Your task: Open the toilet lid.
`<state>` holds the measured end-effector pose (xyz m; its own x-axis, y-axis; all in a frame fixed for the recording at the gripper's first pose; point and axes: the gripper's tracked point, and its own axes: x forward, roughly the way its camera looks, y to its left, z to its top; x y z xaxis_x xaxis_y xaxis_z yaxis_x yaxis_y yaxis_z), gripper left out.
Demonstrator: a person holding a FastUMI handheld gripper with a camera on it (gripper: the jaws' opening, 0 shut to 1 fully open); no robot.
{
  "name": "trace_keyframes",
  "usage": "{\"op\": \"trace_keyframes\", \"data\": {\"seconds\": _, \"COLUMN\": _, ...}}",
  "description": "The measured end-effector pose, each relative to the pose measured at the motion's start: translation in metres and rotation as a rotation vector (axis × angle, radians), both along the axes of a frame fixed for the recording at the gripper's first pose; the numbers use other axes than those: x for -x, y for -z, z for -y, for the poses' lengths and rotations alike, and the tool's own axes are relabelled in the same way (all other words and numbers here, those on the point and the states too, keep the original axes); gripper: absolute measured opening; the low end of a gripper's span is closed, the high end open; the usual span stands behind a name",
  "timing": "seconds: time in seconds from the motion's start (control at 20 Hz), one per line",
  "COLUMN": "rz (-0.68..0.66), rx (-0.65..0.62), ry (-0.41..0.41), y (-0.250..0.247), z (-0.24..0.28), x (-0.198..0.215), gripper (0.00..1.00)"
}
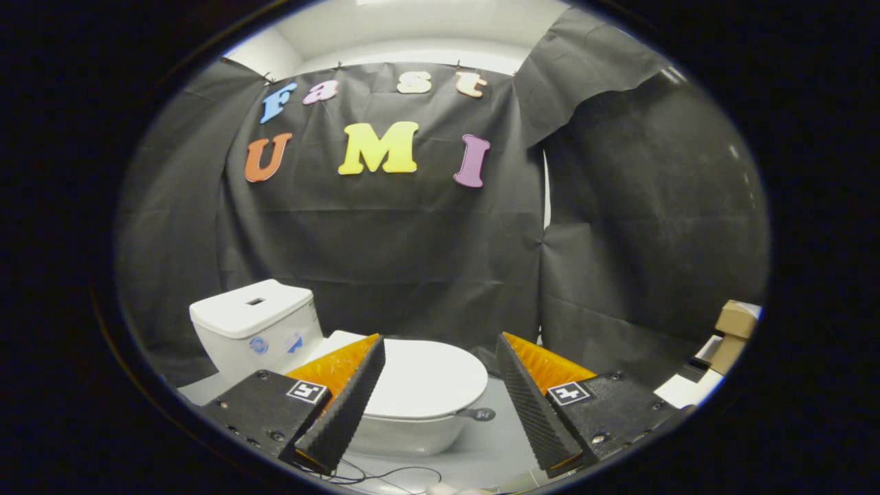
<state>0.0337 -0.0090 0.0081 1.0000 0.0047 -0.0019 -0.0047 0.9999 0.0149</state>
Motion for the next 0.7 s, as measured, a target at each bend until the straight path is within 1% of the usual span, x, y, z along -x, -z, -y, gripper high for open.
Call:
{"op": "trace_keyframes", "data": {"seconds": 0.25, "rz": -0.041, "rx": -0.043, "ry": -0.026, "y": 0.008, "z": 0.017, "x": -0.042, "gripper": 1.00}}
{"op": "trace_keyframes", "data": {"seconds": 0.45, "rz": -0.109, "rx": -0.121, "ry": -0.086, "y": 0.027, "z": 0.025, "x": -0.078, "gripper": 1.00}}
{"op": "trace_keyframes", "data": {"seconds": 0.6, "rz": -0.173, "rx": -0.223, "ry": -0.120, "y": 0.045, "z": 0.036, "x": -0.105, "gripper": 1.00}}
{"op": "trace_keyframes", "data": {"seconds": 0.7, "rz": -0.216, "rx": -0.324, "ry": -0.143, "y": 0.059, "z": 0.044, "x": -0.122, "gripper": 1.00}}
